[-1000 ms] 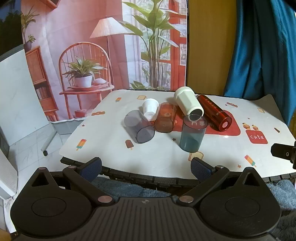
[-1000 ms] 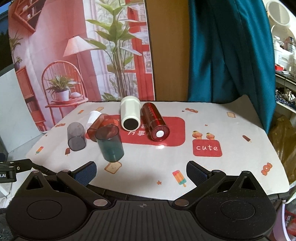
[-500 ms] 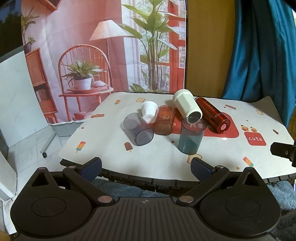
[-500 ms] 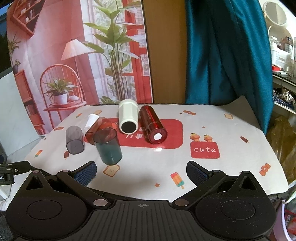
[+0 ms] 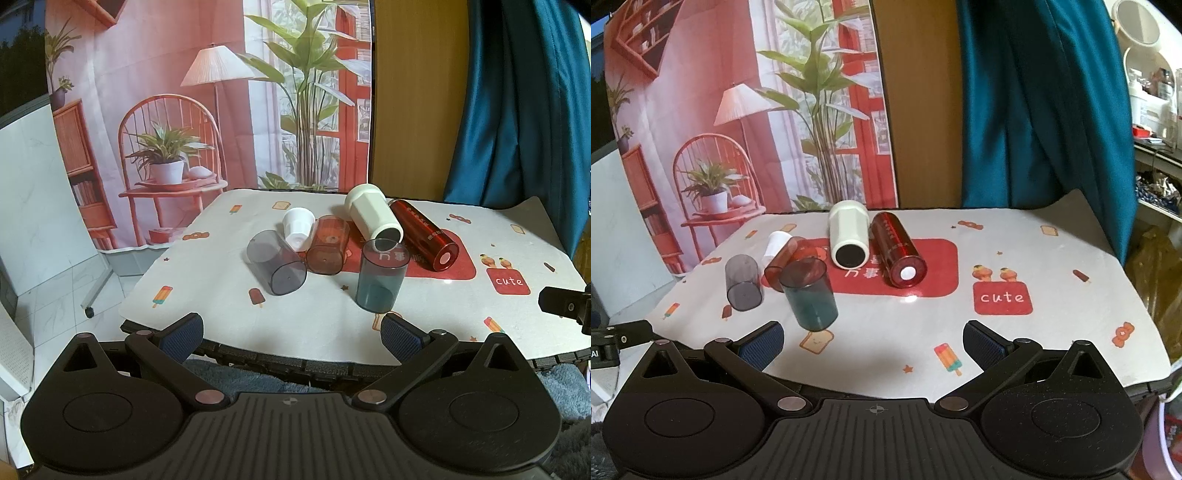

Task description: Flip cup upright

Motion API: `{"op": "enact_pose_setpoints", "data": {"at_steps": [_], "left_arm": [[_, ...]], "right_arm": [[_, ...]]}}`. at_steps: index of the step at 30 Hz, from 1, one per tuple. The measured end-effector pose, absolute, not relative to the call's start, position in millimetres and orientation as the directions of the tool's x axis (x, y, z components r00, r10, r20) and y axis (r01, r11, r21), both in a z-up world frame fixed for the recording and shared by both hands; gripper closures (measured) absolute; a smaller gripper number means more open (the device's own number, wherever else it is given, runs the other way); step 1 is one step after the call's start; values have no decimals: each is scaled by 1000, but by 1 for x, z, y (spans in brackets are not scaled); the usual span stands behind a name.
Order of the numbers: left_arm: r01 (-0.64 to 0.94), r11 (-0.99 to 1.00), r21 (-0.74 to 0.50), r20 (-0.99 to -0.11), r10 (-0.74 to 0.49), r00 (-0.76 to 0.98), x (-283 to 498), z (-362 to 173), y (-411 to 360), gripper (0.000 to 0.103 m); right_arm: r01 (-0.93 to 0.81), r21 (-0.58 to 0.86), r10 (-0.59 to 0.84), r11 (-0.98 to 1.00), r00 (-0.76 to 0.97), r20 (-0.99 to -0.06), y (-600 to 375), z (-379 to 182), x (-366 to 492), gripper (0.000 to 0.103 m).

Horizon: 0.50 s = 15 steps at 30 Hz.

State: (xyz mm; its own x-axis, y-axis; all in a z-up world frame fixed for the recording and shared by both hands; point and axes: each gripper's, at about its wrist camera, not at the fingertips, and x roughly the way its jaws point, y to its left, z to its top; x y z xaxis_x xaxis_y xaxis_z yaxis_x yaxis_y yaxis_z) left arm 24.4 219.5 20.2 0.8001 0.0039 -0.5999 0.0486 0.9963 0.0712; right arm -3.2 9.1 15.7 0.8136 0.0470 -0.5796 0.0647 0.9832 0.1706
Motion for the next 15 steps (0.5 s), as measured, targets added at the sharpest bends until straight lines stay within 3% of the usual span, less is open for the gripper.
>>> {"op": "enact_pose_setpoints", "data": {"at_steps": [15], "left_arm": [[62, 996, 61, -591, -14, 807, 21, 22, 221, 0]], "right_arm": [[60, 176, 55, 983, 810, -584, 11, 14, -4, 0]]}}
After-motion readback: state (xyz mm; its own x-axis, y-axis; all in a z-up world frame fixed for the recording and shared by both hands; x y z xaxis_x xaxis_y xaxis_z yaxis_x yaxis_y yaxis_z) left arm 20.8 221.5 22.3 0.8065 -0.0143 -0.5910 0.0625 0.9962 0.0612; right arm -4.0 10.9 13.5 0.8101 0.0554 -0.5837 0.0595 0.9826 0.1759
